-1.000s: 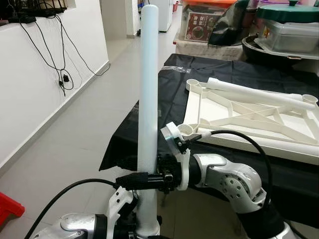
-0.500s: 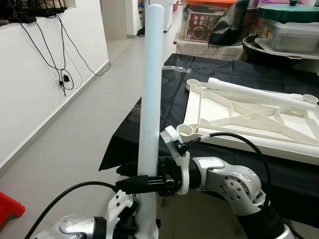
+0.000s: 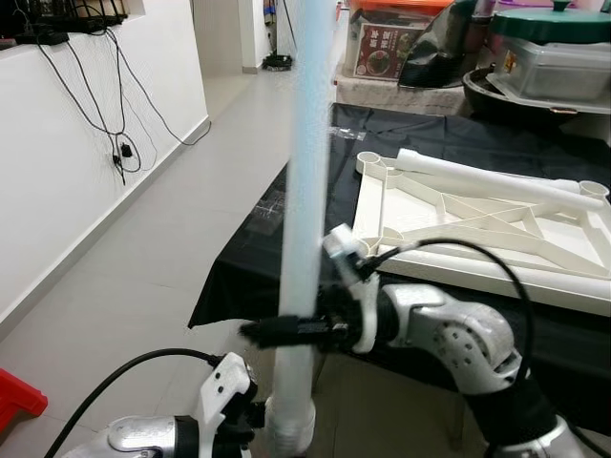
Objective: Building children table
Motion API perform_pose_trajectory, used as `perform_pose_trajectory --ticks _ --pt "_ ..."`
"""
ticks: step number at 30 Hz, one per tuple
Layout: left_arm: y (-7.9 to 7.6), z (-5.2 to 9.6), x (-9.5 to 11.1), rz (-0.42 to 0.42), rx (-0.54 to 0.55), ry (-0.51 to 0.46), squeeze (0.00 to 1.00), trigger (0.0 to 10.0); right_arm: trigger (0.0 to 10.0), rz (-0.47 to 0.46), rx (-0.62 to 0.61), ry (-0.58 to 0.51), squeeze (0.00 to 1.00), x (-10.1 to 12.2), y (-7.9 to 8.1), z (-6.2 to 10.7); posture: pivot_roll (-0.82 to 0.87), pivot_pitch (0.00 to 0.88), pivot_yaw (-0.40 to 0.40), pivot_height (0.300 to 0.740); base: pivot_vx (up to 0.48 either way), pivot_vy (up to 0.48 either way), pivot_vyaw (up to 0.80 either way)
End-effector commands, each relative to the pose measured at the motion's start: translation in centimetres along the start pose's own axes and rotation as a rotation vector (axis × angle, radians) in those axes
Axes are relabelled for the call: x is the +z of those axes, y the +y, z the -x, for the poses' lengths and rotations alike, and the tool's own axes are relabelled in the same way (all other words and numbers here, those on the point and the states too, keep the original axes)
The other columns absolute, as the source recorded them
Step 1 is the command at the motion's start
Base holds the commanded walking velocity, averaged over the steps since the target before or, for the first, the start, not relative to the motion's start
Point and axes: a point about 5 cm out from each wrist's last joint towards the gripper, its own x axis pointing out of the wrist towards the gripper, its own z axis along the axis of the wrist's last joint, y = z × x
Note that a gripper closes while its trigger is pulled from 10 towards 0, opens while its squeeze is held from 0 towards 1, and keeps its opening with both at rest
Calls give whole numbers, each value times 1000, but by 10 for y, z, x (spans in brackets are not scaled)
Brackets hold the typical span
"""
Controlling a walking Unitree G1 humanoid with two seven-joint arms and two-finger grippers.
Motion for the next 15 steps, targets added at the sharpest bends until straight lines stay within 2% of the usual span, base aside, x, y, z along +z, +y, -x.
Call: perform_pose_trajectory --ticks 1,2,3,5,6,7,8,9,12,14,15 --pt "14 4 5 -38 145 -55 0 10000 0 61 -147 -65 0 14 -15 12 94 49 -32 740 0 0 0" --pt "25 6 16 -67 317 -156 0 10000 0 101 -340 -133 0 25 -33 23 93 45 -35 740 0 0 0" --pt "25 6 16 -67 317 -156 0 10000 0 101 -340 -133 0 25 -33 23 93 45 -35 740 0 0 0" --pt "30 7 21 -71 398 -205 0 10000 0 115 -444 -164 0 29 -41 27 93 45 -34 740 0 0 0" --pt "34 7 27 -90 480 -245 0 10000 0 146 -554 -194 0 34 -48 31 94 39 -38 740 0 0 0" --pt "34 7 27 -90 480 -245 0 10000 0 146 -554 -194 0 34 -48 31 94 39 -38 740 0 0 0" --pt "38 7 32 -113 563 -281 0 10000 0 196 -702 -234 0 39 -55 36 89 36 -34 740 0 0 0" --pt "38 7 32 -113 563 -281 0 10000 0 196 -702 -234 0 39 -55 36 89 36 -34 740 0 0 0" --pt "42 6 43 -138 711 -361 0 10000 0 303 -988 -343 0 48 -62 46 90 31 -40 740 0 0 0" --pt "42 5 44 -133 727 -377 0 10000 0 320 -1036 -364 0 49 -61 47 90 31 -40 740 0 0 0" --pt "42 3 47 -140 755 -392 0 10000 0 338 -1130 -405 0 49 -61 49 90 30 -44 740 0 0 0"
